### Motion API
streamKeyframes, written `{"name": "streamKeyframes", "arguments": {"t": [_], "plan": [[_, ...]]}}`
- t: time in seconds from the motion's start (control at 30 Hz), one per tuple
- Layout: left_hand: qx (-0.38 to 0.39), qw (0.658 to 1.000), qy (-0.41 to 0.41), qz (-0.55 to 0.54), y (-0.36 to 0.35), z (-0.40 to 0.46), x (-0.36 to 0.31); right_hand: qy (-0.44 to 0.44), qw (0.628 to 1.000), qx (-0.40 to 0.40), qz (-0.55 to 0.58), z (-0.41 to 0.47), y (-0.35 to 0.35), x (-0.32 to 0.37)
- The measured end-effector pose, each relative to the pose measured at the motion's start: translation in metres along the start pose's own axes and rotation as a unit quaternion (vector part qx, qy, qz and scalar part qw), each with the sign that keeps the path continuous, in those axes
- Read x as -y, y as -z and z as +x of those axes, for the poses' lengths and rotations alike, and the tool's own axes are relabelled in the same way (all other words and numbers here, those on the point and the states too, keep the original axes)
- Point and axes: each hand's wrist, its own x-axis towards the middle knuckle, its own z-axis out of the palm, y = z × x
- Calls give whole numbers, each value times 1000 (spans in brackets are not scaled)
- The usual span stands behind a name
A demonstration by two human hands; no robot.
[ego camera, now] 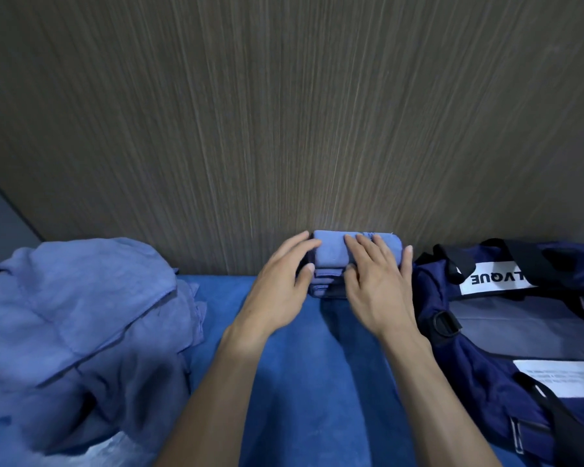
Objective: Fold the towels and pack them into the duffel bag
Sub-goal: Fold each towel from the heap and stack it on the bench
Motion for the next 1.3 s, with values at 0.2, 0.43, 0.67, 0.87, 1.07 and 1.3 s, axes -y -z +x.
{"name": "streamKeyframes", "arguments": {"t": [0.2, 0.43, 0.67, 0.87, 1.07, 1.3], "plan": [[-30, 996, -5, 82, 41, -22, 13, 45, 998, -52, 15, -8, 11, 23], [-130, 959, 0, 252, 131, -76, 18, 169, 982, -10, 83, -46, -14, 94], [-355, 834, 226, 357, 198, -136, 38, 206, 972, 33, 106, -84, -34, 139], [-282, 895, 230, 259, 205, -153, 47, 202, 966, 57, 151, -120, -25, 161], [-325, 910, 169, 194, 204, -153, 41, 207, 960, 67, 178, -130, -24, 158], [-381, 923, 28, -42, 202, -142, -15, 189, 923, 49, 330, -128, -13, 180]]}}
